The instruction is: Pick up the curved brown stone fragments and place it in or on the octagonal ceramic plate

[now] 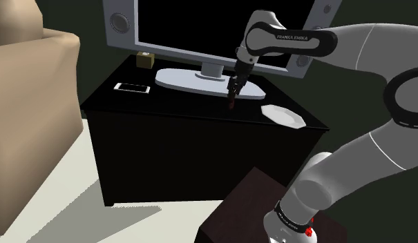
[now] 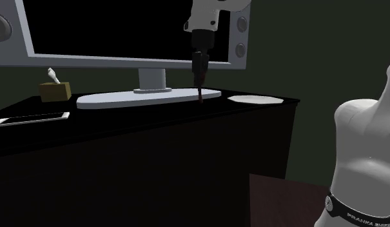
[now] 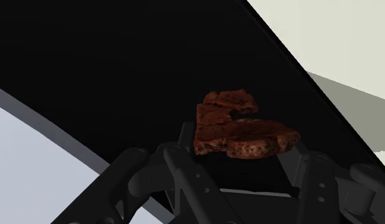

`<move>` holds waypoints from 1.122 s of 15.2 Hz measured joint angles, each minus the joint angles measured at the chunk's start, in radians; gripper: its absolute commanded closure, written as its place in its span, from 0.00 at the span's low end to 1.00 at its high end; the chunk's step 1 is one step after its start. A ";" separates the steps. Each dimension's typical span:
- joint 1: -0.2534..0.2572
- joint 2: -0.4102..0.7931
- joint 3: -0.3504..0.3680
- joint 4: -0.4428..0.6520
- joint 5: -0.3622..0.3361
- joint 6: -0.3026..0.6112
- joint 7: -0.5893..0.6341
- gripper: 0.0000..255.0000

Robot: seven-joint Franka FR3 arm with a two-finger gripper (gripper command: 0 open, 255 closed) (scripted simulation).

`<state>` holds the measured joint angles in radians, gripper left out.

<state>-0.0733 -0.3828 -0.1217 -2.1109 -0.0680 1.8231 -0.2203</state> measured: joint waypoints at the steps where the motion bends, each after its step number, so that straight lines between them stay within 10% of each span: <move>1: -0.009 -0.025 -0.014 -0.015 -0.006 -0.009 -0.020 1.00; 17: -0.150 -0.217 -0.271 -0.104 -0.137 -0.080 -0.362 1.00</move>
<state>-0.2234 -0.5997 -0.3922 -2.2144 -0.2054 1.7431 -0.5819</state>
